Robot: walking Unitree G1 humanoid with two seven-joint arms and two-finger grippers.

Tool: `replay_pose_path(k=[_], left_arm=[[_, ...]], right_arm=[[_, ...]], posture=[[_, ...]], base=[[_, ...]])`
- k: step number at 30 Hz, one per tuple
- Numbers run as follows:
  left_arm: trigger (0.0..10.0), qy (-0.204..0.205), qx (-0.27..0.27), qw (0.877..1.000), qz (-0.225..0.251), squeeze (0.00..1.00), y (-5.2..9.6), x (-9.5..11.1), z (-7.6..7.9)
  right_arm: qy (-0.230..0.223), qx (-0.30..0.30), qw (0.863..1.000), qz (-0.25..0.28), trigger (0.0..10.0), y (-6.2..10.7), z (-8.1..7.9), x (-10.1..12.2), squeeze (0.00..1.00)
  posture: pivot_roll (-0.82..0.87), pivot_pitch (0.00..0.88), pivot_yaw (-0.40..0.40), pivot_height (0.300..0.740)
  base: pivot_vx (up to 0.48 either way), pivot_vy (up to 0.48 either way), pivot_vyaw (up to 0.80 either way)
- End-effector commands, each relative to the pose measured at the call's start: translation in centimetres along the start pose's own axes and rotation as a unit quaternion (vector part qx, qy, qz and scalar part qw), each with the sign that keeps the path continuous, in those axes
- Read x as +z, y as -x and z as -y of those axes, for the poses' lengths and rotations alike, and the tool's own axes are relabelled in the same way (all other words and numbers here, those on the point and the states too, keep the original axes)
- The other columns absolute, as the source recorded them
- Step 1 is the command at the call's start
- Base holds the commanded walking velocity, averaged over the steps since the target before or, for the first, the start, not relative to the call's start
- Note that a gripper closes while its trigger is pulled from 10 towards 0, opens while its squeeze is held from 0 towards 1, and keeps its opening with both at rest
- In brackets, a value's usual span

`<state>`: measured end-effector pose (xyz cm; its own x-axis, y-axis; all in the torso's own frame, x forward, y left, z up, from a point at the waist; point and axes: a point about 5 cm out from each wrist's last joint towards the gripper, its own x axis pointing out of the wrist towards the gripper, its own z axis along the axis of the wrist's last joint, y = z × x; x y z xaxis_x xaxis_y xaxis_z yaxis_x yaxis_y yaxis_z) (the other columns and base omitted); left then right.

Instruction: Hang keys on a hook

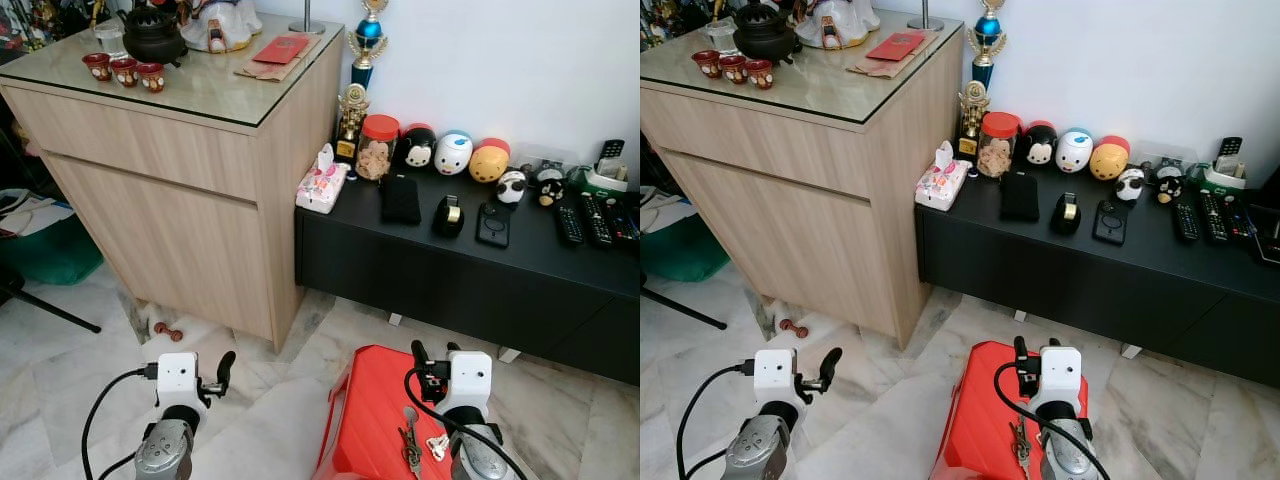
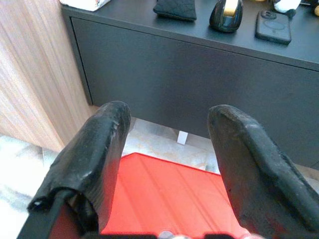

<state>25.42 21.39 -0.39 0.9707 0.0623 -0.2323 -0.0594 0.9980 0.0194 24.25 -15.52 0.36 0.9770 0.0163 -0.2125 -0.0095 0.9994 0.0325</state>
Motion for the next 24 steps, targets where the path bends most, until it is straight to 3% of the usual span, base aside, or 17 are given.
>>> replay_pose_path(k=[1,7,16,24], left_arm=[[10.0,0.0,-0.006,1.0,-0.009,0.0,0.1,-0.3,0.2],[10.0,-0.004,-0.008,1.0,-0.019,0.0,0.3,-0.7,0.3],[10.0,-0.004,-0.009,1.0,-0.022,0.0,0.3,-0.7,0.2],[10.0,-0.003,-0.01,1.0,-0.024,0.0,0.3,-0.8,0.3]], right_arm=[[0.001,-0.003,1.0,-0.006,10.0,0.0,0.0,0.0,0.0],[-0.007,-0.012,1.0,-0.006,10.0,-0.2,0.0,-0.1,0.0],[-0.011,-0.02,1.0,-0.012,10.0,-0.2,0.1,-0.2,0.0],[-0.018,-0.021,0.997,-0.067,10.0,-0.4,0.2,-1.6,0.0]], posture=[[0.09,0.082,-0.06,0.678],[0.09,0.088,-0.059,0.633],[0.1,0.096,-0.058,0.633],[0.1,0.098,-0.06,0.633]], base=[[0.0,0.0,0.0],[0.0,0.0,0.0],[0.0,0.0,0.0],[0.0,0.0,0.0]])
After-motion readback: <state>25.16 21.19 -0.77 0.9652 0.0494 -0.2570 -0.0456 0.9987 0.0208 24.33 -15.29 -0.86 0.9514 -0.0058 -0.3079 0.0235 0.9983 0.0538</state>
